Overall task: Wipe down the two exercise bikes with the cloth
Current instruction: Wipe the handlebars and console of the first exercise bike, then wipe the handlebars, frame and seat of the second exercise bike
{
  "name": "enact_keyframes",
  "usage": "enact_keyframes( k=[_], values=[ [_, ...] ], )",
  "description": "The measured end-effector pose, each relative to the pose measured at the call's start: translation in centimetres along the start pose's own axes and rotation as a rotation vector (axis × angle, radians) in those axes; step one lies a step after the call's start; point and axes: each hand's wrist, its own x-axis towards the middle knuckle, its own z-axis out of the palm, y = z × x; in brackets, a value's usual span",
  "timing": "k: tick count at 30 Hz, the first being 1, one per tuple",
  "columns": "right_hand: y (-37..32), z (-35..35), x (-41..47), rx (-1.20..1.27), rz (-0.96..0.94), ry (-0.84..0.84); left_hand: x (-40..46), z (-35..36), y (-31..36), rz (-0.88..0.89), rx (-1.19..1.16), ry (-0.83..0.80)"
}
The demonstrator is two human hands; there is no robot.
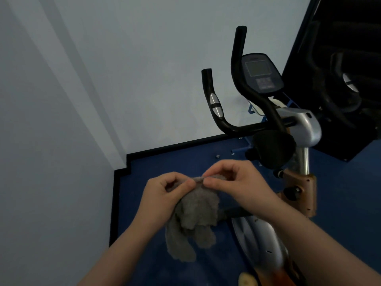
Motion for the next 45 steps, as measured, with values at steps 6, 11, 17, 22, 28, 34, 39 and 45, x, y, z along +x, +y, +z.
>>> enact_keyframes(
  k=[6,11,17,22,28,34,39,45],
  values=[
    [0.7,-3.2,0.5,-0.239,0.052,0.111,-0.8,-1.8,-2.3,-0.153,0.143,-0.294],
    [1.8,-4.2,-0.3,-0.39,0.087,0.288,-1.3,-3.9,-3.5,-0.315,0.063,-0.232],
    [2.2,3.8,-2.7,-0.279,0.001,0.157,-0.9,-0.9,-1.9,-0.489,-0.33,-0.128],
    [3.2,5.5,-3.7,-0.202,-0.058,0.07,-0.9,0.0,-1.3,-0.567,-0.487,-0.154],
    [3.6,4.0,-4.6,-0.152,-0.028,-0.186,-1.4,-0.6,-2.1,-0.57,-0.416,-0.175],
    [3.7,1.5,-4.0,-0.23,0.038,0.0,-1.0,-2.9,-1.0,-0.359,-0.205,-0.463],
    [4.0,2.6,-5.2,-0.101,0.069,-0.122,-1.2,-3.4,-1.2,-0.298,-0.188,-0.57],
    [6.6,3.1,-10.9,-0.554,0.22,0.128,-2.6,0.2,-4.7,-0.347,0.097,-0.449]
  ],
)
